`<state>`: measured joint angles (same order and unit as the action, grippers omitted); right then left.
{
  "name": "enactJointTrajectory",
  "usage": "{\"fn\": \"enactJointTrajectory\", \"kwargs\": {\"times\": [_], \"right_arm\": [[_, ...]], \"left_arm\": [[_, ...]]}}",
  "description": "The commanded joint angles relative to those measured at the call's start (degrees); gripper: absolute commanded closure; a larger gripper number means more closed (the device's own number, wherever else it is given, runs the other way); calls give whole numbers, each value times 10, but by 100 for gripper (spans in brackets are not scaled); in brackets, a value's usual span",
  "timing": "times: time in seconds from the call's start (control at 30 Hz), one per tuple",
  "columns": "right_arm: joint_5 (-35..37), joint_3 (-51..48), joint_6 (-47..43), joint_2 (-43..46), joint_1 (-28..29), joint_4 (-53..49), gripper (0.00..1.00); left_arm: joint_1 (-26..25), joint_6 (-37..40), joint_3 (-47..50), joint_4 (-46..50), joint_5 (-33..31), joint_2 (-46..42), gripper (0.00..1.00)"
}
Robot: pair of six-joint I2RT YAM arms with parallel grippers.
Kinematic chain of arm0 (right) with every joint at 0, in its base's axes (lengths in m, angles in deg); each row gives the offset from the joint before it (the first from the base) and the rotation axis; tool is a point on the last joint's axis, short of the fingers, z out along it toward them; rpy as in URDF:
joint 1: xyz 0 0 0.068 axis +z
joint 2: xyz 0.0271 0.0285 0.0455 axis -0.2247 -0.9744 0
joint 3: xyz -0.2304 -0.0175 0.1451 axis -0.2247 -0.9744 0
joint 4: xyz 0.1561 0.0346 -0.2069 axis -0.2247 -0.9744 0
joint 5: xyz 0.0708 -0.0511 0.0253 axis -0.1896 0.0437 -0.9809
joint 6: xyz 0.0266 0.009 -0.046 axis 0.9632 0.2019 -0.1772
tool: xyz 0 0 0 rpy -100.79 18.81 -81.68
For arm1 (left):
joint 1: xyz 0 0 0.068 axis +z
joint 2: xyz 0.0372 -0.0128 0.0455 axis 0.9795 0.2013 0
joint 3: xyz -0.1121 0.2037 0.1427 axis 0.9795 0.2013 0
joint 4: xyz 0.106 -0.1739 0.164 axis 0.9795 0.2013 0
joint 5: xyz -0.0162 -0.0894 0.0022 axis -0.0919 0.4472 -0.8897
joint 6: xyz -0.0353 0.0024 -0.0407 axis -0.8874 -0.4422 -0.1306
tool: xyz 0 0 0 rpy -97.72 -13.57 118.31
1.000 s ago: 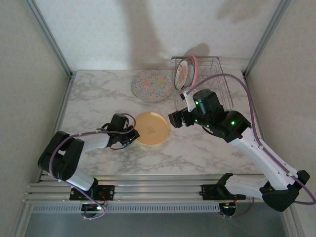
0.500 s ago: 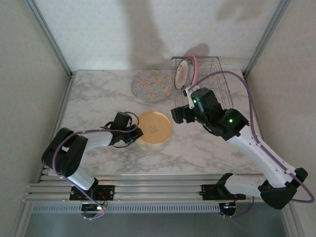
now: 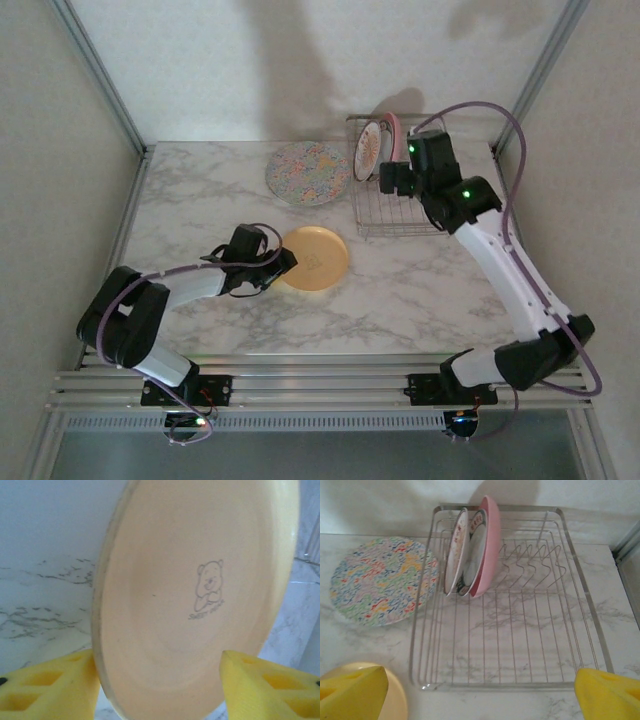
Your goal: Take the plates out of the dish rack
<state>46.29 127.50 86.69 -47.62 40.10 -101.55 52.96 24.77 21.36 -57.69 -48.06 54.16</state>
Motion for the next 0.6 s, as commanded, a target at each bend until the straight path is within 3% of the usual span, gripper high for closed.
{"fn": "enactJointTrajectory", "kwargs": {"times": [0.0,0.2,0.57], "right_arm": [[7,33,-9,-43,-22,46,6],[4,78,-16,-131,-54,83,15],[-84,205,-25,-313,-113,126,36]], "left_arm": [[-5,2,-22,34,-25,-43,32],[-4,4,-46,97,-59,-124,27],[-2,-11,-92,152,-86,-261,25]]}}
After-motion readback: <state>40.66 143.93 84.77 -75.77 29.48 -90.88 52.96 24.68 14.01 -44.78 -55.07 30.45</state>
